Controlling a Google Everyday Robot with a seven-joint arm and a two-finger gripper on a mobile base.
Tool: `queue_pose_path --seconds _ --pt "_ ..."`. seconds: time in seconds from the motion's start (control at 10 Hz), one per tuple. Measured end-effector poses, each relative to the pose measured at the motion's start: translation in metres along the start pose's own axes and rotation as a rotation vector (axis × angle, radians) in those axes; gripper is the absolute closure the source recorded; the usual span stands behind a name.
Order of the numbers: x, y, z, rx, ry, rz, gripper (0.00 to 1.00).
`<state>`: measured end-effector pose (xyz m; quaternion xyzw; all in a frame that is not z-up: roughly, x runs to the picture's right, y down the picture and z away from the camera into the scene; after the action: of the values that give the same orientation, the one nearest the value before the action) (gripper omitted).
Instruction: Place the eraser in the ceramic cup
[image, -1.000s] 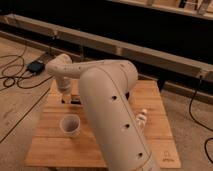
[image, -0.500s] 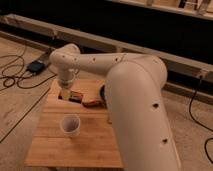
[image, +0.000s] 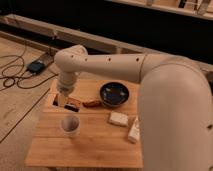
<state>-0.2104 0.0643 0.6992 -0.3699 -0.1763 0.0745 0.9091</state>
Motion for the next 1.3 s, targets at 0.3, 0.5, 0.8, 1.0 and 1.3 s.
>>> queue_pose_path --seconds 0.3,0.5,0.8,1.0,1.3 --pt "-0.008 0.033 0.005 -0.042 -0.060 -0.013 1.00" --pt "-0.010 0.046 0.013 -0.060 -0.082 -0.019 1.00" --pt "-0.005 0.055 0.030 -0.081 -0.090 -0.023 1.00" --pt "-0.002 0.058 0.041 -0.094 -0.094 -0.016 1.00" --pt "-0.002 0.060 0.049 -0.105 -0.106 0.000 1.00"
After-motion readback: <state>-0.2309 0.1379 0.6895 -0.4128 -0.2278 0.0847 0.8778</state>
